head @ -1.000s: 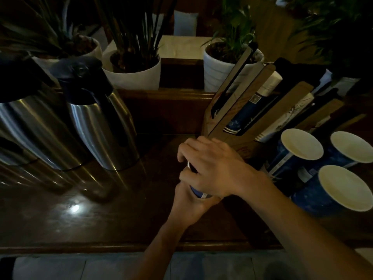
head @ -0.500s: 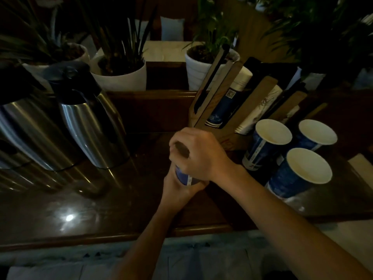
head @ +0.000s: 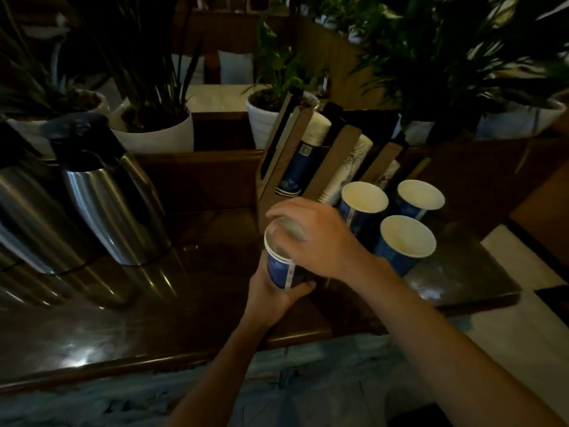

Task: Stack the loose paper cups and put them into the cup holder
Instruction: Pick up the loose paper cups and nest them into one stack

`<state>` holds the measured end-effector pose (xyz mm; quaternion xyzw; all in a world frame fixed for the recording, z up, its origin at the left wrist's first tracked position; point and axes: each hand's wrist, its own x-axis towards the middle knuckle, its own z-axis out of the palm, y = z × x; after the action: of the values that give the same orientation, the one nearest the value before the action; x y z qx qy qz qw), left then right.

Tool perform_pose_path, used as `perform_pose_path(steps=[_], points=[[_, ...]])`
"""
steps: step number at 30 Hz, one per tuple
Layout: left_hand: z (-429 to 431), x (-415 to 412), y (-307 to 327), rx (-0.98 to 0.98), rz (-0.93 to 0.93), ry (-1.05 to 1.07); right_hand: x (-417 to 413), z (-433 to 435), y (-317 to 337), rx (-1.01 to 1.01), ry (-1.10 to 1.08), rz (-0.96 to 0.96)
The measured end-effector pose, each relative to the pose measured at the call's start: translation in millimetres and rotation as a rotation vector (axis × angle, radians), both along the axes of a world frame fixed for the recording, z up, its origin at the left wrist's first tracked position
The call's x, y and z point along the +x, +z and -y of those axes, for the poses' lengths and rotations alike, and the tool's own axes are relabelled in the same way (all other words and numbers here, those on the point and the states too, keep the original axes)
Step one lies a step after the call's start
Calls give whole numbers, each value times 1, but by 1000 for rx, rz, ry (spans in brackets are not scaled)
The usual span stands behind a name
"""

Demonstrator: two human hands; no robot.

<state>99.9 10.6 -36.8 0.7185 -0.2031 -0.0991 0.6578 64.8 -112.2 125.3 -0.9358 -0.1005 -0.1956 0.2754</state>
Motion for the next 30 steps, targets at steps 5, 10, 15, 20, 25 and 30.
perform_pose_path(steps=[5, 10, 15, 20, 25, 30], points=[[29, -11, -2, 35, -9, -28, -21, 40, 19, 11, -104, 27], [52, -16, -6, 49, 17, -46, -48, 92, 29, 21, -263, 45], [62, -17, -10, 38, 32, -60, -67, 138, 30, 17, -350, -130], [61, -12, -12, 57, 68, -89, -75, 156, 15, -32, -293, -448], [61, -14, -11, 70, 67, -83, -70, 159, 6, -148, -241, -575], [60, -14, -12, 98, 65, -91, -65, 157, 11, -290, -316, -639]])
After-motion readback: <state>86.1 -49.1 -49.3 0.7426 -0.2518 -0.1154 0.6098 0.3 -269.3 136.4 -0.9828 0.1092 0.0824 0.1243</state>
